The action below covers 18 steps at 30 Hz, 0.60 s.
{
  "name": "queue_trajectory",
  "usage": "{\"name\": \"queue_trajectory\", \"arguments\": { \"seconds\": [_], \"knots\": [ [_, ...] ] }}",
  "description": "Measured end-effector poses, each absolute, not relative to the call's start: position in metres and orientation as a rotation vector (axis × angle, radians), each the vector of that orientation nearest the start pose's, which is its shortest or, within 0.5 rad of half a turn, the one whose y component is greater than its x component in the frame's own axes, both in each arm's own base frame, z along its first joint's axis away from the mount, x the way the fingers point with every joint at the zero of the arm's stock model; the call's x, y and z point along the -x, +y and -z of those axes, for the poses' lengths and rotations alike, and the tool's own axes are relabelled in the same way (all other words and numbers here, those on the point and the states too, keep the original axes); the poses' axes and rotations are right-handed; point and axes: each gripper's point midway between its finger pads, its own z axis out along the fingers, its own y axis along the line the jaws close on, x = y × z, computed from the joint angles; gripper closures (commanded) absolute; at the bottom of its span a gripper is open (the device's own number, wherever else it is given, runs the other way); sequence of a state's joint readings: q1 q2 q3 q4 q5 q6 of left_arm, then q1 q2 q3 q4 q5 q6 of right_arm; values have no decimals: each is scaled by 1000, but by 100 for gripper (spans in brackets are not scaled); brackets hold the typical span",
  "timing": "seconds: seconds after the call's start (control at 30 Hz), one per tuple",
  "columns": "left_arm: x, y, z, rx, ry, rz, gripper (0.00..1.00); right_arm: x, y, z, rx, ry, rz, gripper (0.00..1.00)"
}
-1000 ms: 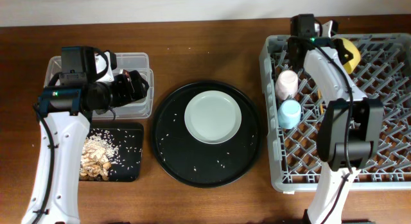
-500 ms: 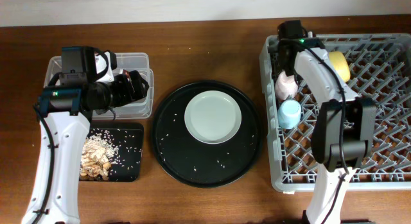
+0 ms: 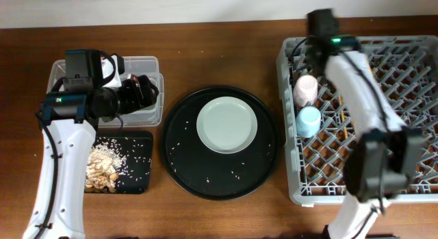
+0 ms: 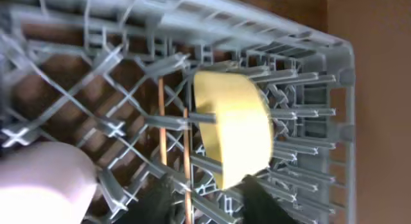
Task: Sort waste into correct bins and load items into the dishwasher rack
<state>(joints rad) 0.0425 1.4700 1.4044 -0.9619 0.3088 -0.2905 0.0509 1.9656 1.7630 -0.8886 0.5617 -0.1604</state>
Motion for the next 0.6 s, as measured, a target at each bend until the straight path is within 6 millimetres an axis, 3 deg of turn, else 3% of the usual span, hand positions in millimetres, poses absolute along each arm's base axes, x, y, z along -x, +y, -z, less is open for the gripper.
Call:
{"name": "queue_trajectory", "arguments": {
  "seconds": [0.1, 0.13, 0.2, 0.27, 0.4, 0.5, 0.6],
  "knots": [
    [-367, -37, -216, 320, 2581, 490, 1, -468, -97, -207, -38, 2550, 598, 59],
    [-367, -37, -216, 320, 2581, 491, 1, -463, -114, -216, -93, 2537, 524, 63],
    [-367, -37, -216, 320, 2581, 491, 1, -454, -143, -219, -186, 2528, 378, 93],
    [-367, -37, -216, 320, 2582, 491, 1, -448, -169, -214, -265, 2512, 181, 96],
    [-367, -37, -216, 320, 2582, 491, 1, -447, -201, -199, -351, 2459, -73, 96],
    [-367, -37, -216, 320, 2581, 491, 1, -449, -209, -175, -381, 2462, -202, 96],
    [-367, -37, -216, 320, 2582, 491, 1, -462, -200, -147, -367, 2465, -357, 96]
  ]
}}
